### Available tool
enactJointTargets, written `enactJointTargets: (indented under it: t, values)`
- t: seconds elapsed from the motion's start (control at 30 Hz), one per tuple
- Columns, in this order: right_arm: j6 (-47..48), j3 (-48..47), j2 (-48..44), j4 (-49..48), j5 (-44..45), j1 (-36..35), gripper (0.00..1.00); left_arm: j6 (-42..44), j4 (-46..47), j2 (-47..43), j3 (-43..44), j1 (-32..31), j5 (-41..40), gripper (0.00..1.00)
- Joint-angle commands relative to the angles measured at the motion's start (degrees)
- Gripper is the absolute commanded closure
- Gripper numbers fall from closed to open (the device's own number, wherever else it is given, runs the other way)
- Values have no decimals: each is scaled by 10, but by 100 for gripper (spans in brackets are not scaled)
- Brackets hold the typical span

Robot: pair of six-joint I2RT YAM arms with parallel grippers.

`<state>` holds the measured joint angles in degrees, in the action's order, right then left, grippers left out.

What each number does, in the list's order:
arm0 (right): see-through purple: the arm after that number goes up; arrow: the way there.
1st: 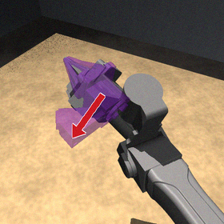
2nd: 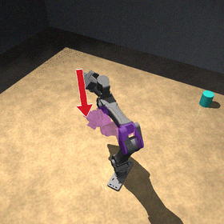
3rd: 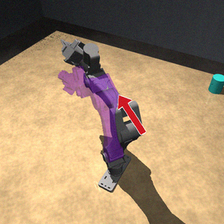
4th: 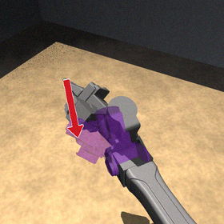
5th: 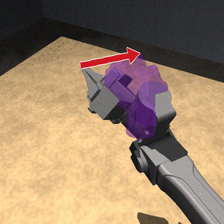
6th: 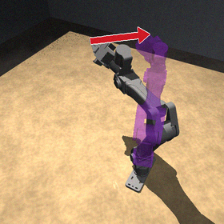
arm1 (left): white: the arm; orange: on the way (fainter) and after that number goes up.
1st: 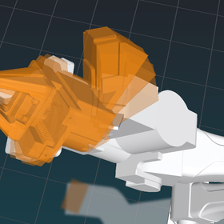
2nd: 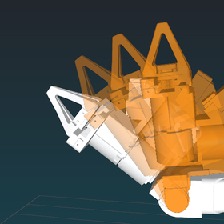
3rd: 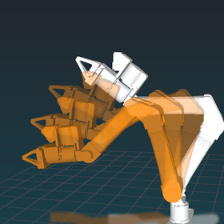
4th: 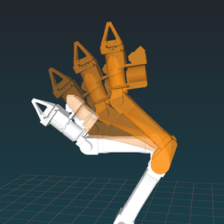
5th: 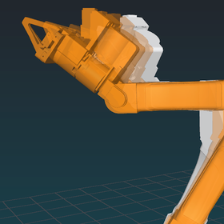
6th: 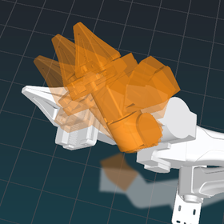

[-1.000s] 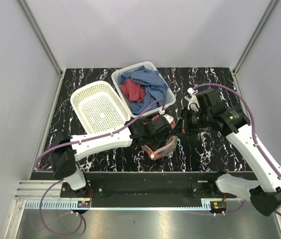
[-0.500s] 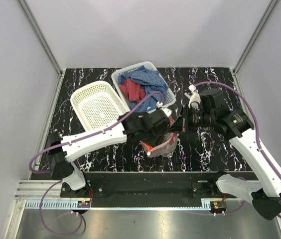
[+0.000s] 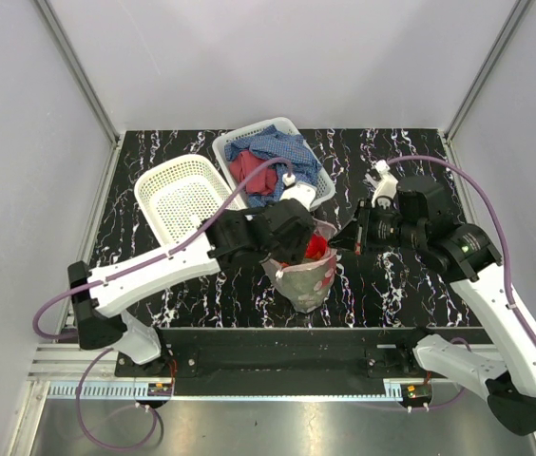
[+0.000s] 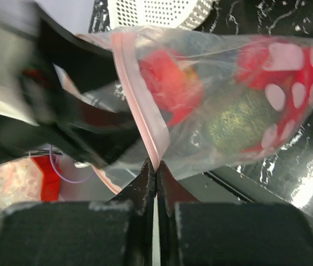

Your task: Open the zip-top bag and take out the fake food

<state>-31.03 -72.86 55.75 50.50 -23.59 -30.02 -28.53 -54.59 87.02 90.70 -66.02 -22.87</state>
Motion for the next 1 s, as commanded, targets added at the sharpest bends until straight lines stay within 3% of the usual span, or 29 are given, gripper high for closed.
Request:
enactJointTargets:
  t: [0.0,0.07,0.27,0.57,0.8,0.9,0.97]
  values:
    - [18,9,-29,21,33,1,100,-1,52,-35,-4,8,-58,100]
    - [17,20,-32,21,21,0,100,-1,53,-35,2,13,-53,100]
    - [2,28,21,-18,-10,0,100,55,103,-57,47,12,79,100]
    - [40,4,87,-8,49,0,100,-22,104,-147,99,28,106,100]
    - [16,-10,110,40,147,1,100,-26,107,-235,86,42,36,100]
    - [19,-26,115,64,172,1,100,-2,95,-258,82,69,-11,100]
    - [31,-36,113,76,175,1,100,13,75,-259,82,119,-23,100]
